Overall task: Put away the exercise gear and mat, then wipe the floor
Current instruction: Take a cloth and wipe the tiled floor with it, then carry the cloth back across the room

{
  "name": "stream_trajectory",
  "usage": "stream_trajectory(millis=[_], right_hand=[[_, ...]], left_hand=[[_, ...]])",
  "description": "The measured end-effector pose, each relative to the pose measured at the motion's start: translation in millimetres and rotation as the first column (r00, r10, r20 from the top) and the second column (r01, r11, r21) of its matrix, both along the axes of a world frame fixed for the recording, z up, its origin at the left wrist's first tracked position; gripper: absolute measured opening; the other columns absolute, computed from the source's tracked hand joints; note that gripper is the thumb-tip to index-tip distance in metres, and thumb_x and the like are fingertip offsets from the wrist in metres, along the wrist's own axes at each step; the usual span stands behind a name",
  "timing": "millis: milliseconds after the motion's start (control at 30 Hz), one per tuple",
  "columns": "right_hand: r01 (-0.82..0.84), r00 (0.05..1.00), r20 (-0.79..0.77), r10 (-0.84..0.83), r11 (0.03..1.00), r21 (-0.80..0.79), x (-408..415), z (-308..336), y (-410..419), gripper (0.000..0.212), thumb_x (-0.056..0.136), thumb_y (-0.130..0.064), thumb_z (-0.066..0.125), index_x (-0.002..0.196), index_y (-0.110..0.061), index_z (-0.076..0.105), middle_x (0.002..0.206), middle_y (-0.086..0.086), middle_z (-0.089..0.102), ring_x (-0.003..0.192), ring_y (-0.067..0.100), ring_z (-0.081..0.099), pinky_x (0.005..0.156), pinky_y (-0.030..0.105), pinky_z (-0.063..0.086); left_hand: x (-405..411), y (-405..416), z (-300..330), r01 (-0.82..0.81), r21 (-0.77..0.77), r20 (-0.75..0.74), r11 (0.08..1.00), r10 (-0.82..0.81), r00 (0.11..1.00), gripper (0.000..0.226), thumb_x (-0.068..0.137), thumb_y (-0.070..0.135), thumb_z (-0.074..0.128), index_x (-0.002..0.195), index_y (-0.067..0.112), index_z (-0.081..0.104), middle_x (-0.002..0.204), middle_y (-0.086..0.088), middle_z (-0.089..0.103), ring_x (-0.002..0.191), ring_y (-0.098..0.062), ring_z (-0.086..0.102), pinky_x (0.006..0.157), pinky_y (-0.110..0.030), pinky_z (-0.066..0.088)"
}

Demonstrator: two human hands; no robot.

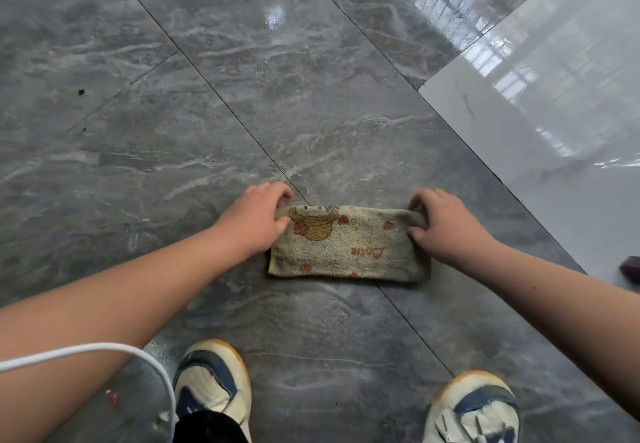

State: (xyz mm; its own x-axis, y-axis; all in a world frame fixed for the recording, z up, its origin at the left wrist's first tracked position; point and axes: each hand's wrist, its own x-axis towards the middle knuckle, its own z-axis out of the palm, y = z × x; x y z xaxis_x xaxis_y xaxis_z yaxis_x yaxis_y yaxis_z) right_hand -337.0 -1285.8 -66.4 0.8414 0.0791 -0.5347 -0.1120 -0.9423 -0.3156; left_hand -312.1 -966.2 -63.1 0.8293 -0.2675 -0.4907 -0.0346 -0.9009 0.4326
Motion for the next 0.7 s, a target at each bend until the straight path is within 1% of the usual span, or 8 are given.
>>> stream_trajectory(millis=[133, 300, 367, 433, 500, 567, 633, 700], right_hand=[[0.015, 0.991, -0.133, -0.013, 1.0, 0.013, 14.1, 0.9, -1.7, 0.016, 0.076, -0.023, 0.07, 0.086, -0.023, 0.057, 0.094, 0.002, 0.054, 0.093, 0.025, 0.055, 0.075, 0.03, 0.04], [-0.008, 0.981, -0.191, 0.028, 0.994, 0.105, 16.7, 18.4, -7.0, 0.027, 0.077, -0.013, 0.067, 0.074, -0.026, 0.044, 0.076, -0.006, 0.055, 0.077, 0.022, 0.053, 0.062, 0.032, 0.036], [0.074, 0.975, -0.222, -0.033, 0.982, 0.176, 16.1, 36.2, -8.4, 0.026, 0.077, -0.012, 0.07, 0.076, -0.024, 0.047, 0.075, -0.005, 0.056, 0.074, 0.021, 0.052, 0.062, 0.032, 0.039], [0.239, 0.953, -0.243, -0.178, 0.938, 0.251, 11.5, 63.3, -5.6, 0.02, 0.079, -0.012, 0.07, 0.082, -0.02, 0.053, 0.077, -0.001, 0.06, 0.07, 0.02, 0.052, 0.061, 0.031, 0.04], [0.386, 0.915, -0.248, -0.319, 0.87, 0.307, 4.9, 99.4, -0.6, 0.015, 0.082, -0.014, 0.069, 0.088, -0.019, 0.056, 0.08, 0.002, 0.062, 0.067, 0.019, 0.052, 0.06, 0.031, 0.04], [0.507, 0.861, -0.277, -0.427, 0.773, 0.382, 3.1, 148.5, 7.7, 0.013, 0.083, -0.016, 0.068, 0.09, -0.018, 0.058, 0.078, 0.001, 0.062, 0.068, 0.019, 0.054, 0.065, 0.034, 0.045], [0.632, 0.773, -0.336, -0.538, 0.603, 0.487, 9.3, 215.1, 19.3, 0.012, 0.082, -0.018, 0.066, 0.093, -0.017, 0.062, 0.082, 0.002, 0.066, 0.077, 0.019, 0.061, 0.08, 0.045, 0.053], [0.705, 0.687, -0.401, -0.605, 0.422, 0.57, 18.3, 295.5, 36.1, 0.01, 0.088, -0.01, 0.06, 0.096, -0.015, 0.064, 0.084, 0.001, 0.068, 0.081, 0.018, 0.065, 0.083, 0.048, 0.053]], left_hand=[[16.8, -0.3, -2.3, -0.019, 0.062, -0.187, 0.998, 0.03, 0.982, 0.017, 0.084, 0.026, 0.072, 0.095, 0.026, 0.059, 0.085, 0.011, 0.055, 0.084, -0.015, 0.056, 0.07, -0.026, 0.037], [34.7, 5.4, 13.2, 0.043, -0.021, -0.254, 0.999, -0.047, 0.966, 0.018, 0.083, 0.023, 0.072, 0.078, 0.03, 0.056, 0.079, 0.013, 0.057, 0.075, -0.01, 0.052, 0.064, -0.026, 0.036], [35.3, 7.4, 29.6, -0.042, -0.08, -0.314, 0.996, 0.015, 0.949, 0.015, 0.084, 0.022, 0.071, 0.081, 0.028, 0.057, 0.076, 0.009, 0.058, 0.073, -0.012, 0.053, 0.066, -0.027, 0.039], [32.9, 7.8, 54.6, -0.236, -0.179, -0.391, 0.955, 0.151, 0.908, 0.013, 0.083, 0.023, 0.072, 0.082, 0.026, 0.06, 0.074, 0.003, 0.063, 0.069, -0.016, 0.057, 0.07, -0.034, 0.049], [29.4, 8.6, 91.2, -0.39, -0.249, -0.428, 0.887, 0.26, 0.865, 0.012, 0.083, 0.024, 0.072, 0.085, 0.026, 0.061, 0.079, -0.006, 0.066, 0.072, -0.02, 0.06, 0.078, -0.044, 0.055], [25.7, 11.6, 141.3, -0.522, -0.304, -0.469, 0.797, 0.351, 0.81, 0.009, 0.088, 0.018, 0.069, 0.09, 0.023, 0.062, 0.087, -0.01, 0.068, 0.077, -0.019, 0.064, 0.073, -0.041, 0.059], [24.8, 16.9, 206.5, -0.635, -0.361, -0.507, 0.683, 0.428, 0.748, 0.005, 0.093, 0.015, 0.064, 0.094, 0.019, 0.063, 0.089, -0.005, 0.069, 0.078, -0.015, 0.066, 0.065, -0.029, 0.055], [23.8, 27.6, 285.1, -0.734, -0.414, -0.556, 0.539, 0.488, 0.672, 0.005, 0.096, 0.014, 0.059, 0.096, 0.018, 0.063, 0.09, -0.002, 0.068, 0.077, -0.013, 0.066, 0.062, -0.029, 0.053]])
